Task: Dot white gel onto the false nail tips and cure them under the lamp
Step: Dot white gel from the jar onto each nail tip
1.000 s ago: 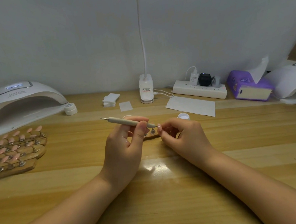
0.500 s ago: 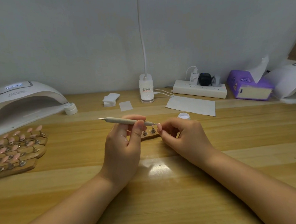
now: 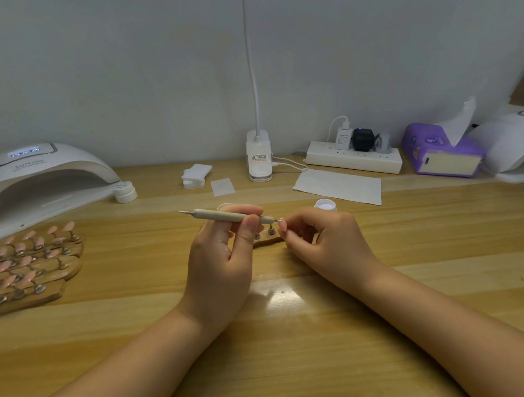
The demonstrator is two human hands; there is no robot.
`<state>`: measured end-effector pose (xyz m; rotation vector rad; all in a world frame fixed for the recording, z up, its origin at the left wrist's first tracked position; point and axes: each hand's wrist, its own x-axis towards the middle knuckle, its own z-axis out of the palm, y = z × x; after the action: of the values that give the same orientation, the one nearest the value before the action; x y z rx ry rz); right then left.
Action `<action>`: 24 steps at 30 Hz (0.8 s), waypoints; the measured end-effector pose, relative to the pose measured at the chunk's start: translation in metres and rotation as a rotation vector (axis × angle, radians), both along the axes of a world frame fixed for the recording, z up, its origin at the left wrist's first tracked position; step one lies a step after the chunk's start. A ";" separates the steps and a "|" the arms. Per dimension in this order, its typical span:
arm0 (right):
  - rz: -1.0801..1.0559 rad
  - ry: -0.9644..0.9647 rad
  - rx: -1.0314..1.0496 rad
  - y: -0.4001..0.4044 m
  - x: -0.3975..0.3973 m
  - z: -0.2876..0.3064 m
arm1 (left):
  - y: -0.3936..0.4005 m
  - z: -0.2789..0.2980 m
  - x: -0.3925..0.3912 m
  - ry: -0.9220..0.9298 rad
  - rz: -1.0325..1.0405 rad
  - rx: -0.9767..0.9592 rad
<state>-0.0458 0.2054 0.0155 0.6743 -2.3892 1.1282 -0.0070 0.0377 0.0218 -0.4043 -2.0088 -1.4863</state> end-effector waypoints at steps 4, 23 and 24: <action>0.003 0.004 0.009 0.000 0.000 0.000 | 0.000 0.000 -0.001 0.003 0.012 -0.007; 0.006 0.025 0.036 0.001 0.000 0.000 | 0.000 0.001 -0.002 -0.009 -0.011 -0.017; 0.005 0.028 0.036 0.001 0.000 0.000 | 0.000 0.001 -0.002 -0.009 -0.011 -0.018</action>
<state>-0.0460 0.2062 0.0152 0.7042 -2.3905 1.0728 -0.0086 0.0377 0.0224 -0.4175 -2.0319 -1.4801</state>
